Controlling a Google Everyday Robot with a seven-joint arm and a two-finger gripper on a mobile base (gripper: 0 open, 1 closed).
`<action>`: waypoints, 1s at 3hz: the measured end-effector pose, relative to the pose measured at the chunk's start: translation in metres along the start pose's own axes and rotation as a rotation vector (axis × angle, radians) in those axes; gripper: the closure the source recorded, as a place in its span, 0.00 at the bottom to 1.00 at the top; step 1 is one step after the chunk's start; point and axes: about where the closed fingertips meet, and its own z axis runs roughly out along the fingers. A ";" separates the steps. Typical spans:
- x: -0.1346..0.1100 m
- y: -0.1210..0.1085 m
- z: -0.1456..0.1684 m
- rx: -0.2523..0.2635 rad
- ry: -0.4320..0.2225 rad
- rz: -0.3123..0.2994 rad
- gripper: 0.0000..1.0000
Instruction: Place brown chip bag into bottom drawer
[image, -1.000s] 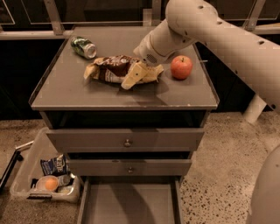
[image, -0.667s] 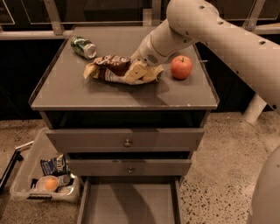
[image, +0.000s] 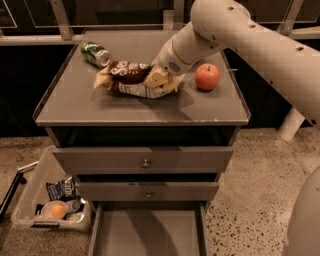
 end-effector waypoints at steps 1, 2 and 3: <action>0.000 0.000 0.000 0.000 0.000 0.000 1.00; -0.004 0.002 -0.004 -0.010 -0.005 -0.011 1.00; -0.007 0.007 -0.020 -0.020 -0.022 -0.015 1.00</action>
Offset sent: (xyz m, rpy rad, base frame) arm 0.0000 0.0000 0.0000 0.0000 0.0000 0.0001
